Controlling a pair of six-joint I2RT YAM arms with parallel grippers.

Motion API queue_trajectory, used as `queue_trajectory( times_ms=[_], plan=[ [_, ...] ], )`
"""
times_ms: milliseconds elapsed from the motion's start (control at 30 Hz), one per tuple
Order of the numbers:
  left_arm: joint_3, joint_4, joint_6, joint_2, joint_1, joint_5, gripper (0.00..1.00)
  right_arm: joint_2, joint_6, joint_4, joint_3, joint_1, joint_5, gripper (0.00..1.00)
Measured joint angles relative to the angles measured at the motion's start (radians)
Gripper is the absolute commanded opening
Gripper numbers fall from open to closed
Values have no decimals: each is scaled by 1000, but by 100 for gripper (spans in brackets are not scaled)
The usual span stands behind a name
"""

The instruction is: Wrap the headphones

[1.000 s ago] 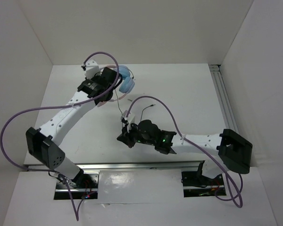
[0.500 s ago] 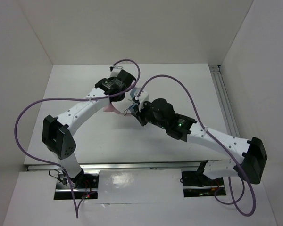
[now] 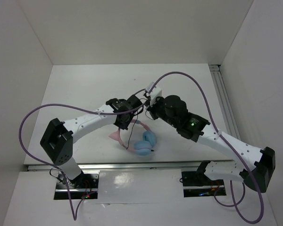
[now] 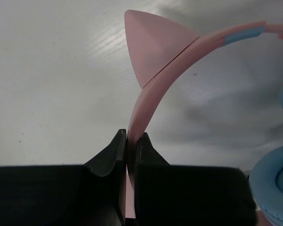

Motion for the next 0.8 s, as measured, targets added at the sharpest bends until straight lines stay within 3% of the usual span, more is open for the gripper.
queue_trajectory(
  times_ms=[233,500,800],
  plan=[
    [-67,-6,1,-169,-79,90,0,0,-14,10,-5,-104,30,0],
    [-101,-9,21,-408,-177,188,0,3,-5,21,-26,-252,-61,0],
    [-64,-67,21,-463,-176,164,0,39,27,60,-76,-328,-168,0]
  ],
)
